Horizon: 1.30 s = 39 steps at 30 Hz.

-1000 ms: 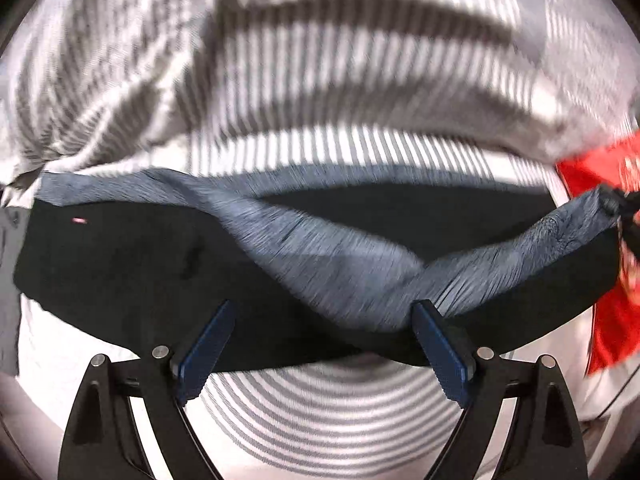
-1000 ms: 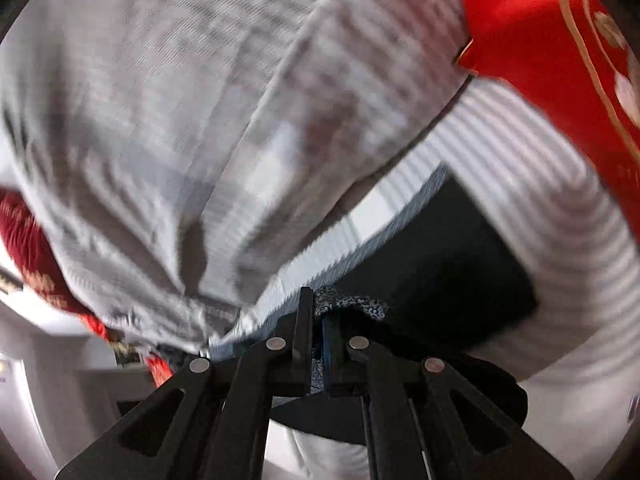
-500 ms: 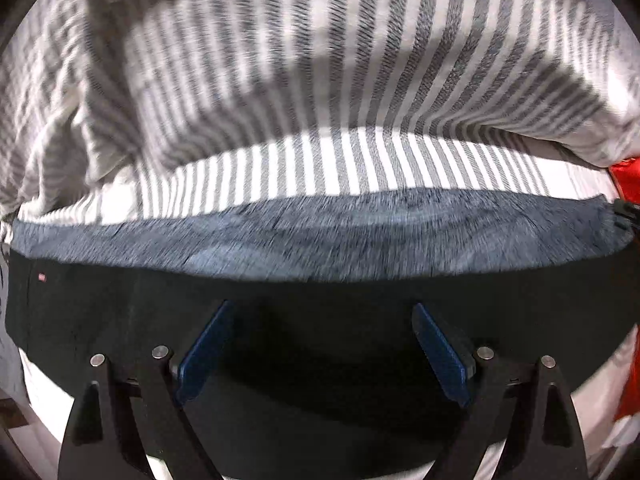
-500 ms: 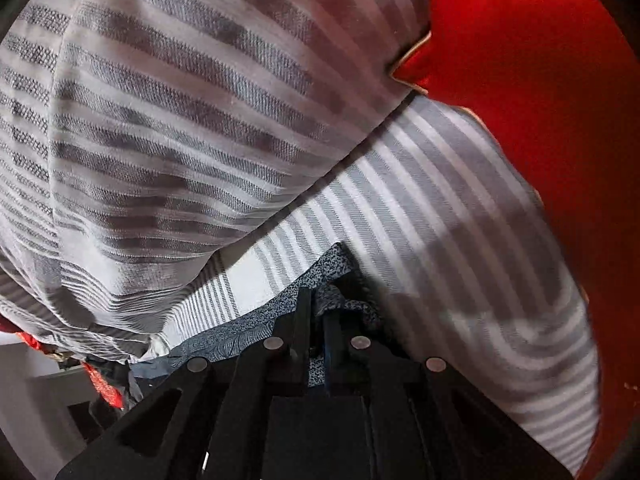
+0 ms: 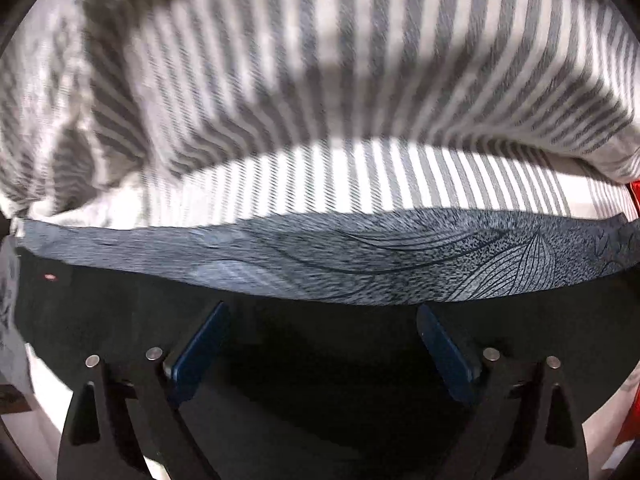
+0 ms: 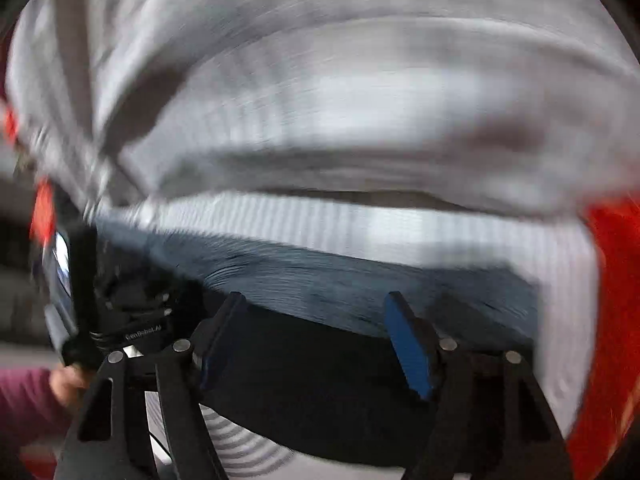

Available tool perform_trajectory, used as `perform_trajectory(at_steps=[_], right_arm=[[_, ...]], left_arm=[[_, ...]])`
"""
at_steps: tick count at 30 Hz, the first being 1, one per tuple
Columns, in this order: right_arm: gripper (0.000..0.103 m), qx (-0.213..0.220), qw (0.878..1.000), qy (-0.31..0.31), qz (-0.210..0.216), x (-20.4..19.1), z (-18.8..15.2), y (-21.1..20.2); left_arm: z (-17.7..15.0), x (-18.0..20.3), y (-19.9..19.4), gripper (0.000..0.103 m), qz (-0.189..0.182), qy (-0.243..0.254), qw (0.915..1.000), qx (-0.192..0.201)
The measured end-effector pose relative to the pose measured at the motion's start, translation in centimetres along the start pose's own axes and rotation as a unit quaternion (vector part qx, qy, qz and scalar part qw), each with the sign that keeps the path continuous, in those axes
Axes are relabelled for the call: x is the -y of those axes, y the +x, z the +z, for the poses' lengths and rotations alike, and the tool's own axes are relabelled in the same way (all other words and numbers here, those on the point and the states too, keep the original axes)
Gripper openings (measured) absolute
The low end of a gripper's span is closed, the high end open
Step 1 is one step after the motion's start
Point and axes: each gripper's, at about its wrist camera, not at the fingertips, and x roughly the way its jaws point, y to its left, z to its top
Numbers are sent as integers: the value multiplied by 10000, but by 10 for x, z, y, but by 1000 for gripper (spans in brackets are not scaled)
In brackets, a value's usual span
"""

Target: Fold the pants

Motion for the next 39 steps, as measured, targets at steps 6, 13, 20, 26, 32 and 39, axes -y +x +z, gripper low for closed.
perform_trajectory(at_steps=[6,13,20,26,32,39], right_arm=[[68,-497,9867,-1540,152,-76,16,61],[58,-928,9693,-2256,321,-126,41,120],[3,-1389,9673,-2111,211,-138,52,146],[2,-970,9695,-2228,-308,-143,63,131],[27,-921,9729,-2025,-635,-135,53,134],[37,42,9927,-377,-1147,-47,16,28]], left_arm=[[-26,-43,-24,95,166,-360,9992,79],[-48,-85,-13,95,163,-769,9969,-53],[-51,-97,0,95,12,-1063,9943,-119],[-36,-98,1,95,-117,-999,9949,31],[-31,-85,36,96,-161,-843,9961,-181],[-31,-92,46,102,-367,-909,9948,-258]])
